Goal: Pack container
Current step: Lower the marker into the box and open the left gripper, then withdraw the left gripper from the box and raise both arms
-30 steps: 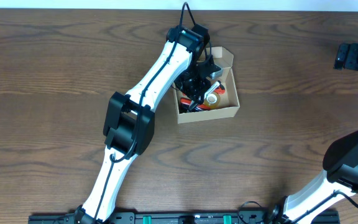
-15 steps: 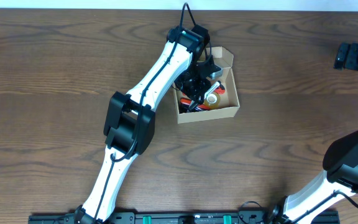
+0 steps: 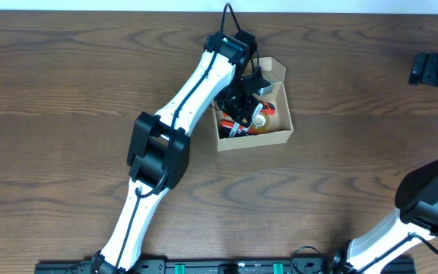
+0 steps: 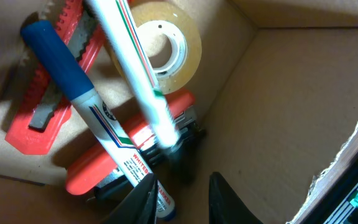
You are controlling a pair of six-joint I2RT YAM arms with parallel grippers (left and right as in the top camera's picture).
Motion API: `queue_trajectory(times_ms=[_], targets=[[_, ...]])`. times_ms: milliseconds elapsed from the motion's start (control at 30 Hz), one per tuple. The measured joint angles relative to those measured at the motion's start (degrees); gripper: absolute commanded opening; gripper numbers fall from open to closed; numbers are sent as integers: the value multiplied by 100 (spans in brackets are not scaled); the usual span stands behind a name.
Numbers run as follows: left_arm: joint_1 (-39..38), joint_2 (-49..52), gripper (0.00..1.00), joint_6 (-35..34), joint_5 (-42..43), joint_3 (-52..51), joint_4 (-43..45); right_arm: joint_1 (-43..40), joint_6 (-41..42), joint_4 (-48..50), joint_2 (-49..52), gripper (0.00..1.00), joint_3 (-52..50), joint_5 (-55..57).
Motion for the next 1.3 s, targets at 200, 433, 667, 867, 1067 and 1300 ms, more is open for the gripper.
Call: queue_trajectory(times_ms=[200, 433, 667, 867, 1067, 1300], targets=[[0, 0, 31, 0, 0, 0, -2, 0, 0, 0, 0, 99, 0, 2], [0, 0, 35, 22, 0, 0, 2, 0, 0, 0, 0, 99, 0, 0], [0, 11, 35, -74, -87, 120, -26, 0, 0, 2, 0, 99, 0, 0], [11, 20, 35, -326, -444, 1274, -168, 0, 0, 0, 0, 99, 0, 0], [179, -17, 35, -772, -780, 2695, -461, 0, -2, 0, 0, 99, 0, 0], [807, -293, 38, -1290, -1322, 3845, -896, 0, 0, 2, 0, 99, 0, 0]])
